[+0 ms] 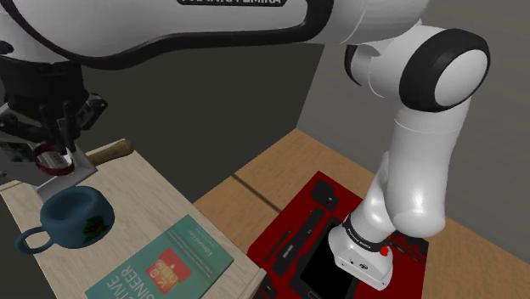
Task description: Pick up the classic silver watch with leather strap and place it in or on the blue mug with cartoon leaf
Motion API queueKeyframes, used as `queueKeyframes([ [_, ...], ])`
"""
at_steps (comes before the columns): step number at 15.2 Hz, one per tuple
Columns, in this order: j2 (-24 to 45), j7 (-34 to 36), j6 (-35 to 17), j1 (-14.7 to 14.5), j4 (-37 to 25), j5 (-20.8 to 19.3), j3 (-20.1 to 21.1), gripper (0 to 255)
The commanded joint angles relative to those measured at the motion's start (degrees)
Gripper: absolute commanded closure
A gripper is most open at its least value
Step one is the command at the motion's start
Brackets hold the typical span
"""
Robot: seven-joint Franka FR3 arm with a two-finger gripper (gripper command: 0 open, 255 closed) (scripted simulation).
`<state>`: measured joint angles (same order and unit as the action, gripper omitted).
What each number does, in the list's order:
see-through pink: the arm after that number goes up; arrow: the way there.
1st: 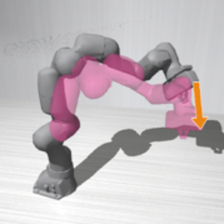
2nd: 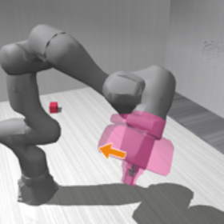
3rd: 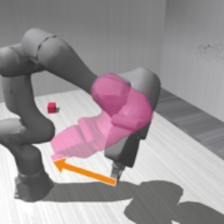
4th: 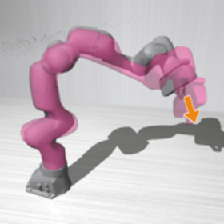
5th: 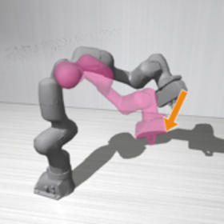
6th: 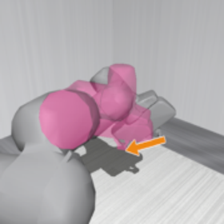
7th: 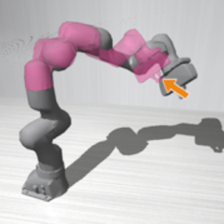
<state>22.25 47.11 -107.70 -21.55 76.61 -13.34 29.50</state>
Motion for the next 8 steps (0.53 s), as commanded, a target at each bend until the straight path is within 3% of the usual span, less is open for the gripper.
queueKeyframes([
  [1,4.2,2.3,2.8,-3.4,-6.5,-2.3,-0.1,255],
  [2,6.8,3.2,4.6,-5.5,-10.7,-3.6,-0.3,255],
  [8,5.8,3.7,-0.6,-4.4,-4.6,-3.3,-0.4,255],
])
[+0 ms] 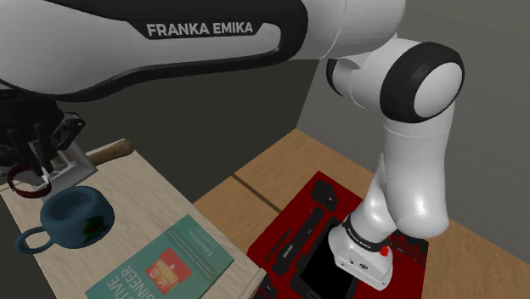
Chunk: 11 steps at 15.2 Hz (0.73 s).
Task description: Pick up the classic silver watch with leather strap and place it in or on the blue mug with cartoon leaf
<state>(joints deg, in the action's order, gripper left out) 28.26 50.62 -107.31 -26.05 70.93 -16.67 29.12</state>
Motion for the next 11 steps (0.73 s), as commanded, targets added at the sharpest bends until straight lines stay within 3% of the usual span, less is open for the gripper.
queueKeyframes([
  [1,-0.3,0.3,-1.8,0.3,2.0,0.0,0.0,255],
  [11,-0.1,1.3,-9.3,1.3,9.6,-0.6,-0.4,255],
])
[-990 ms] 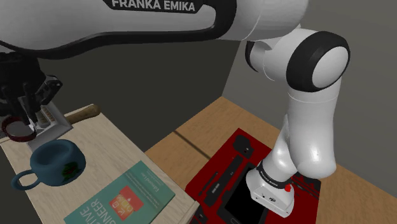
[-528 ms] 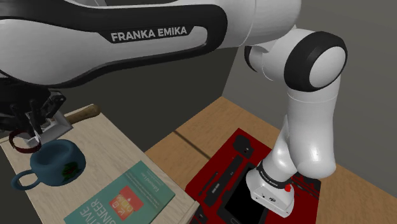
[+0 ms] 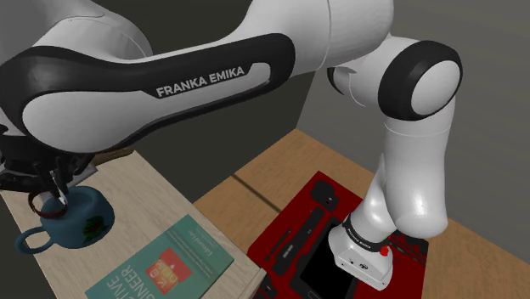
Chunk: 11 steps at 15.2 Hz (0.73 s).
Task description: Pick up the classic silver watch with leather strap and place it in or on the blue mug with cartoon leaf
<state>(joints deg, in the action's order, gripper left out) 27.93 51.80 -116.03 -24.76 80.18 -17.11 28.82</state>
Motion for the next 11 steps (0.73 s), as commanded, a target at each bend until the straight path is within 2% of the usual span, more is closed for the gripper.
queueKeyframes([
  [1,0.4,0.3,-1.5,0.0,1.1,-0.3,-0.2,255],
  [9,0.4,0.2,-1.5,0.0,1.1,-0.3,-0.2,255],
  [10,0.4,0.2,-1.5,0.0,1.1,-0.3,-0.2,0],
  [11,0.4,0.2,-1.5,0.0,1.1,-0.3,-0.2,0],
])
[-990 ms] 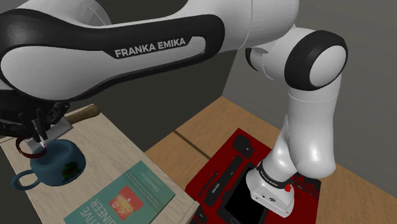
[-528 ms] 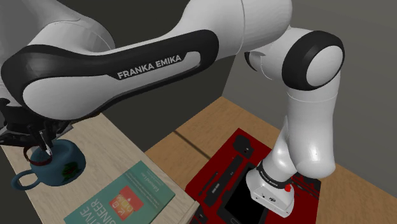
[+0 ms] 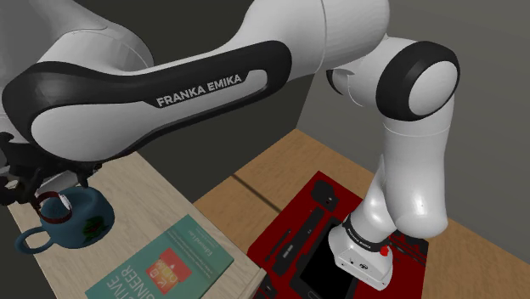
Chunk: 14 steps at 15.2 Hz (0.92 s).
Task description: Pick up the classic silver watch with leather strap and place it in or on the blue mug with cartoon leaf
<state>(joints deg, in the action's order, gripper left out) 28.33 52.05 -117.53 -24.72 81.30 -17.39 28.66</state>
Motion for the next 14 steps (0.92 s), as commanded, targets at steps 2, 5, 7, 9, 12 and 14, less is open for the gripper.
queueKeyframes([
  [2,0.0,0.0,0.0,0.0,0.0,0.0,0.0,0],
  [5,-0.8,-0.3,1.4,0.1,-0.7,0.4,0.2,0],
  [7,-2.3,-0.8,4.3,0.3,-2.3,1.2,0.7,0],
  [9,-2.8,-0.9,5.5,0.3,-3.0,1.5,0.8,0],
  [12,-2.8,-0.9,5.5,0.3,-3.0,1.5,0.8,0],
  [14,-2.8,-0.9,5.5,0.3,-3.0,1.5,0.8,0],
])
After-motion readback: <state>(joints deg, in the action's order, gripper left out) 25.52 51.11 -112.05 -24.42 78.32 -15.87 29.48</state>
